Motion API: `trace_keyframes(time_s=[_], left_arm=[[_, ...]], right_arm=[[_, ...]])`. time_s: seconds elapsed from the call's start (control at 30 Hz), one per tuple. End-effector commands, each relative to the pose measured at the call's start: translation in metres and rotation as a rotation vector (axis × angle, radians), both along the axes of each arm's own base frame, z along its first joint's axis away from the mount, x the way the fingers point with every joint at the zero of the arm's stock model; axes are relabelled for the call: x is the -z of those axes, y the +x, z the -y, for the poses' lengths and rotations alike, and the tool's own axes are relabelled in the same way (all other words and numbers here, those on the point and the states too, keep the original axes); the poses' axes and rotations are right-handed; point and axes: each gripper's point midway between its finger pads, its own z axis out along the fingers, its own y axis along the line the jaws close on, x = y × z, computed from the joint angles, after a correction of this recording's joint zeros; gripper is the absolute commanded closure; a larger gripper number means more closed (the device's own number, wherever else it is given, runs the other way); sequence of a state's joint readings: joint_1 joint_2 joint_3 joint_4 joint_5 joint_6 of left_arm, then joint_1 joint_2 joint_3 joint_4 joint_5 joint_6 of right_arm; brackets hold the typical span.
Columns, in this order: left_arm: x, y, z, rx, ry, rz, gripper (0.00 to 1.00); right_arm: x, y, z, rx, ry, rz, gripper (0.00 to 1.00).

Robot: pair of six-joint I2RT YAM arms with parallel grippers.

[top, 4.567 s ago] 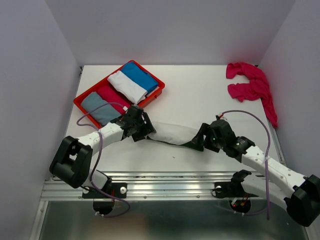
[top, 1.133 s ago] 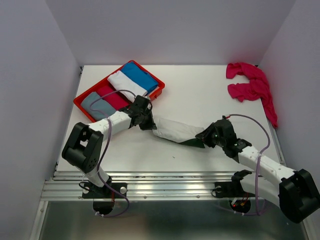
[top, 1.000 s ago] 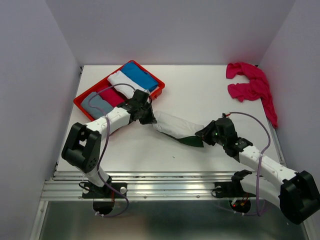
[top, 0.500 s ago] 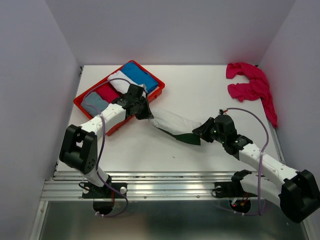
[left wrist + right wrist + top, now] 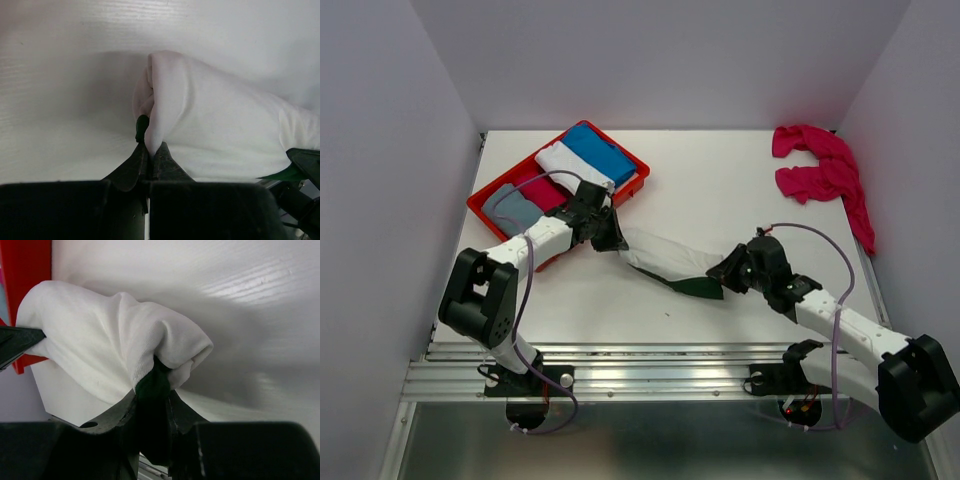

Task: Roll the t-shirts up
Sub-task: Pick up the T-shirt from the center of the board.

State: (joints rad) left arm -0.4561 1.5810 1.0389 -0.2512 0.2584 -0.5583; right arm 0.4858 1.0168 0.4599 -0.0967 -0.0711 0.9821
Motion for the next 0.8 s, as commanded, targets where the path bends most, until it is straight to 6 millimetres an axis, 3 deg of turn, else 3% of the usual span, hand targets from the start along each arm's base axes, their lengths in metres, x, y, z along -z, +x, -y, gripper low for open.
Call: trace_keyframes(time_s=[0.0, 0.77], left_arm=[[-0.002, 0.002, 0.000, 0.006, -0.037, 0.040, 1.00], [0.045, -0.026, -0.005, 0.000, -0.036, -0.047, 1.00]], right_arm=[[0.012, -0.007, 0.003, -0.013, -0.019, -0.002, 0.99], [0.053, -0.033, 0.007, -0.021, -0.020, -0.130, 0.99]])
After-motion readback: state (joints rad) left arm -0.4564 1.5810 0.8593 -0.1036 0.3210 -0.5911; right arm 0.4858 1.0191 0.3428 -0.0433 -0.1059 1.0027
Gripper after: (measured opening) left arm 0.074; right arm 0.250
